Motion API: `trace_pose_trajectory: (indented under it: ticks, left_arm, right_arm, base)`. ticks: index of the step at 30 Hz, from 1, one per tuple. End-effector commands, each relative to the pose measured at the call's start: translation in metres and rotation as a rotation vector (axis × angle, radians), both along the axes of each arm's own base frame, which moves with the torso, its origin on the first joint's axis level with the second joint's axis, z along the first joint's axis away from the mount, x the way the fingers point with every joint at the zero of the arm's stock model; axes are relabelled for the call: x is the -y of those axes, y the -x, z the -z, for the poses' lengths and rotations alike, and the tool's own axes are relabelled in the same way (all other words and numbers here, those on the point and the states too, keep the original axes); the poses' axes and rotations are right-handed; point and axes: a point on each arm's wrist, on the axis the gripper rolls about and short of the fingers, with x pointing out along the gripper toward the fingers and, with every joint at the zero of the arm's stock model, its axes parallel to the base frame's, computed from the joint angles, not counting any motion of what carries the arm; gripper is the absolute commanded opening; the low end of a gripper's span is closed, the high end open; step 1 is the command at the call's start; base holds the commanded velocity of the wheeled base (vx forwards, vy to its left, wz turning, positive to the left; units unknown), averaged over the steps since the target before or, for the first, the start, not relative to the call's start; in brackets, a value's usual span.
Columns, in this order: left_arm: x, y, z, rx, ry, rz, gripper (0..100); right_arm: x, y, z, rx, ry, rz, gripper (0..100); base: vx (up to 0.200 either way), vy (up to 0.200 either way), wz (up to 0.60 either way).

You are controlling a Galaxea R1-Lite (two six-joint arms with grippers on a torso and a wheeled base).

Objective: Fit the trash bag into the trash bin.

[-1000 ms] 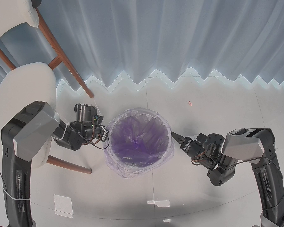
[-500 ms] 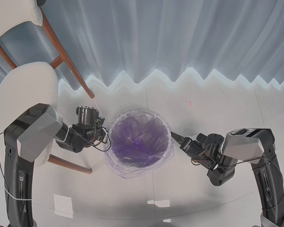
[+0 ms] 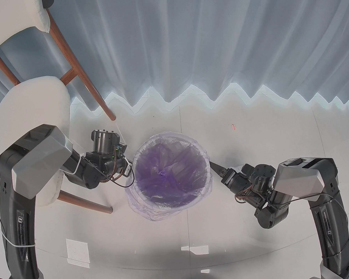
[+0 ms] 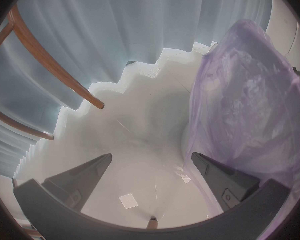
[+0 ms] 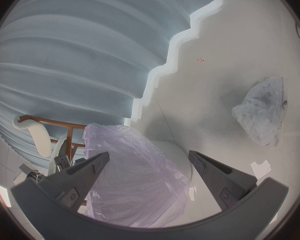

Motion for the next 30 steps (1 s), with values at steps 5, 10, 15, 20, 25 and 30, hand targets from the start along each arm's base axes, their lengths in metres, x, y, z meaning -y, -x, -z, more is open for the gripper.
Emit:
trace_pose_trajectory:
  ticks: [5,10,15,20,25,30]
  left_arm:
    - [-0.009,0.021,-0.049,0.073,0.02,-0.006,100]
    - [-0.012,0.031,-0.053,0.065,0.02,-0.007,100]
    - [-0.01,0.032,-0.057,0.073,0.026,0.003,100]
    - [-0.011,0.031,-0.052,0.06,0.023,0.001,100]
    - [-0.013,0.028,-0.044,0.045,0.017,-0.008,100]
    - [-0.02,0.022,-0.033,0.023,0.009,-0.027,100]
  right_arm:
    - [-0.001,-0.001,-0.001,0.018,-0.003,-0.002,100]
    - [-0.001,-0.001,-0.001,0.02,-0.004,-0.001,100]
    - [-0.001,-0.001,-0.001,0.02,-0.004,-0.001,100]
    - [-0.001,-0.001,-0.001,0.02,-0.002,-0.002,100]
    - [-0.001,-0.001,0.0,0.018,-0.003,-0.001,100]
    - [-0.001,-0.003,0.001,0.031,0.015,-0.002,100]
  base:
    - [0.0,0.0,0.0]
    - [0.0,0.0,0.0]
    - [0.0,0.0,0.0]
    - [0.0,0.0,0.0]
    - [0.0,0.0,0.0]
    - [0.0,0.0,0.0]
